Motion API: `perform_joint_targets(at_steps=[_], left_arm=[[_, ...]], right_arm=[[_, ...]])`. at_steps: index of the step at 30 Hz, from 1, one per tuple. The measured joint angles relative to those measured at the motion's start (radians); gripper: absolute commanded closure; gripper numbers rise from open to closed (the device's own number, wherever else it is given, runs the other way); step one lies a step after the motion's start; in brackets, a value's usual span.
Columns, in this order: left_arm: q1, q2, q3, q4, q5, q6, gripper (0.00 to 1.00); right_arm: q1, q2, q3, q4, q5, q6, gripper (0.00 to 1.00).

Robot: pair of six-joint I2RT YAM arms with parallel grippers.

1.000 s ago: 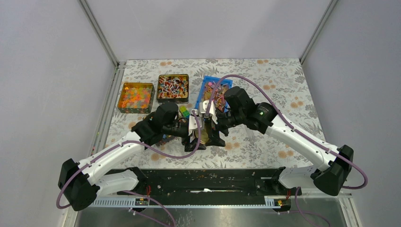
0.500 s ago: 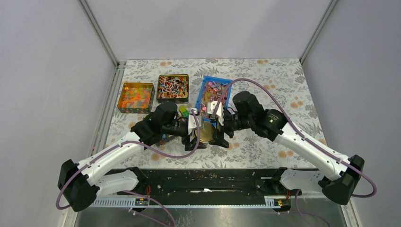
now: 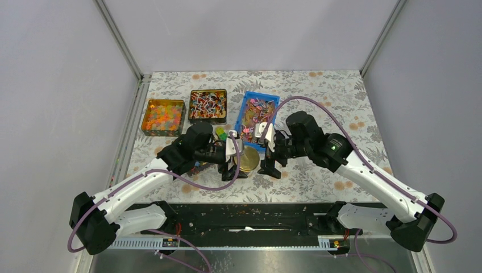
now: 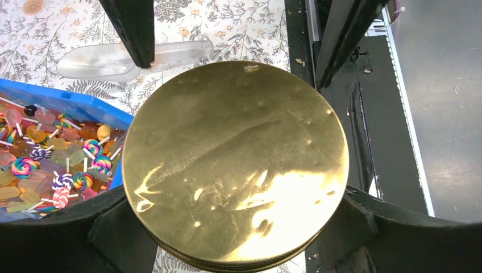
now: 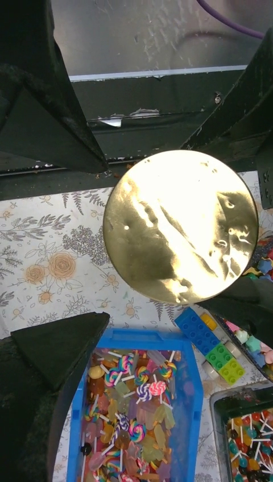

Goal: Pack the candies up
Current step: Screw the bottle lid onto the packing bottle.

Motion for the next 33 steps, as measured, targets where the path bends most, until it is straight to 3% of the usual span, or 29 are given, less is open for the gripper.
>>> perform_joint_targets(at_steps=[12,24,33], left_arm=[[0.002,0.000,0.000,-0.027,0.010,0.026,0.39],[0.002,-0.014,0.000,-0.037,0.011,0.026,0.39],[0.002,-0.018,-0.001,-0.045,0.012,0.026,0.38]], right_arm=[[-0.024,0.052,0.168,-0.039,-0.158,-0.031,0.01],[-0.021,0.175,0.177,-0.040,-0.224,-0.087,0.01],[-0.002,0.183,0.180,-0.040,-0.234,-0.108,0.02]])
